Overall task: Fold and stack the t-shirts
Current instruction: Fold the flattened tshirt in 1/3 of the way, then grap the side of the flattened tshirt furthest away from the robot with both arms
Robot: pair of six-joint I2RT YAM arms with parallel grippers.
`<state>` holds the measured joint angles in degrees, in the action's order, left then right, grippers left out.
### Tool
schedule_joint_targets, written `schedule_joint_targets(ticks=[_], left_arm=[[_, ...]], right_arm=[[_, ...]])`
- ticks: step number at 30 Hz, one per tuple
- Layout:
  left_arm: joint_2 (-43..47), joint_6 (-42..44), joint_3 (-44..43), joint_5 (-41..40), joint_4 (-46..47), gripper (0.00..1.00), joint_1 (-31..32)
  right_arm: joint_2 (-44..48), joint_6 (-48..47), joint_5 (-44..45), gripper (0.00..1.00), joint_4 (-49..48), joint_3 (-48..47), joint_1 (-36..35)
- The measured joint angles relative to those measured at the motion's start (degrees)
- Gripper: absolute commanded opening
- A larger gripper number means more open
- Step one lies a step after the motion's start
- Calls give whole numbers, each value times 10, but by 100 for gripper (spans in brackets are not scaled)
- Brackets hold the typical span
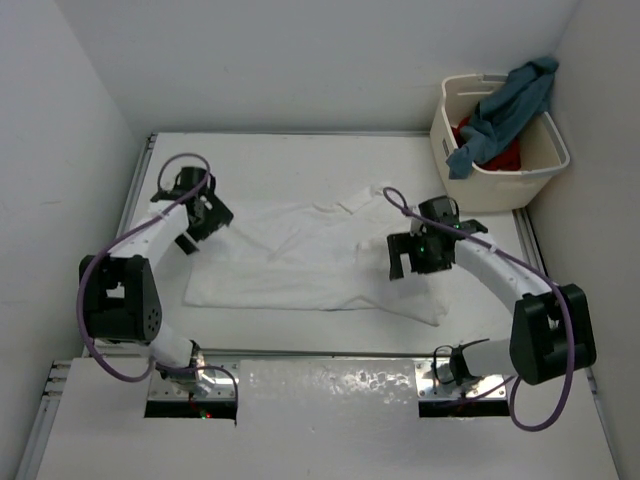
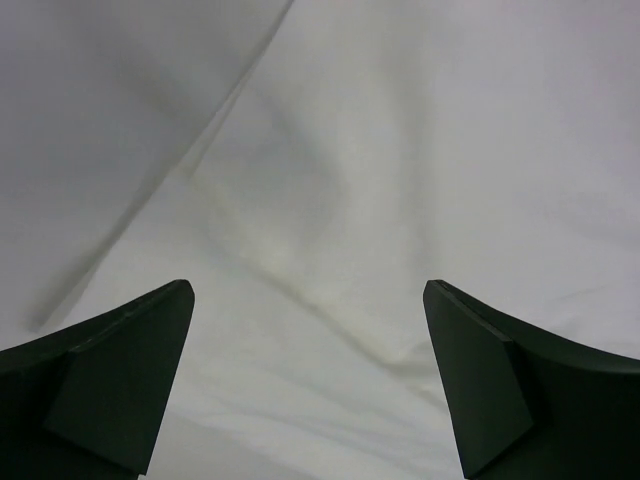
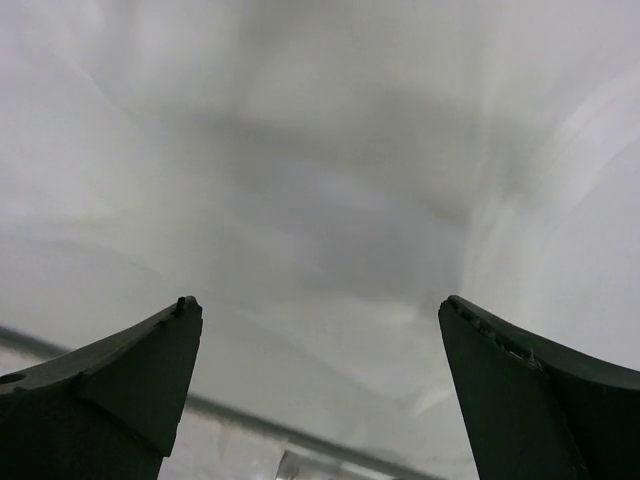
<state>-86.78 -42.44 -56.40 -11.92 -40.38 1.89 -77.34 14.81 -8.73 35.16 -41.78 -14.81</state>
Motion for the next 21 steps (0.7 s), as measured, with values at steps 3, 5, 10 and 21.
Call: schedule_joint_targets(ticks=[3, 5, 10, 21], left_arm=[[-21, 18, -102, -21, 12, 100, -7], [-59, 29, -181, -26, 21, 100, -20], [-210, 65, -367, -42, 12, 100, -47], [-390, 103, -514, -43, -59, 87, -50]], right_arm=[[-13, -35, 23, 99, -12, -88, 0], [-44, -66, 41, 99, -30, -154, 0], [-158, -168, 73, 99, -57, -293, 0], [-381, -353, 85, 99, -54, -511, 0]])
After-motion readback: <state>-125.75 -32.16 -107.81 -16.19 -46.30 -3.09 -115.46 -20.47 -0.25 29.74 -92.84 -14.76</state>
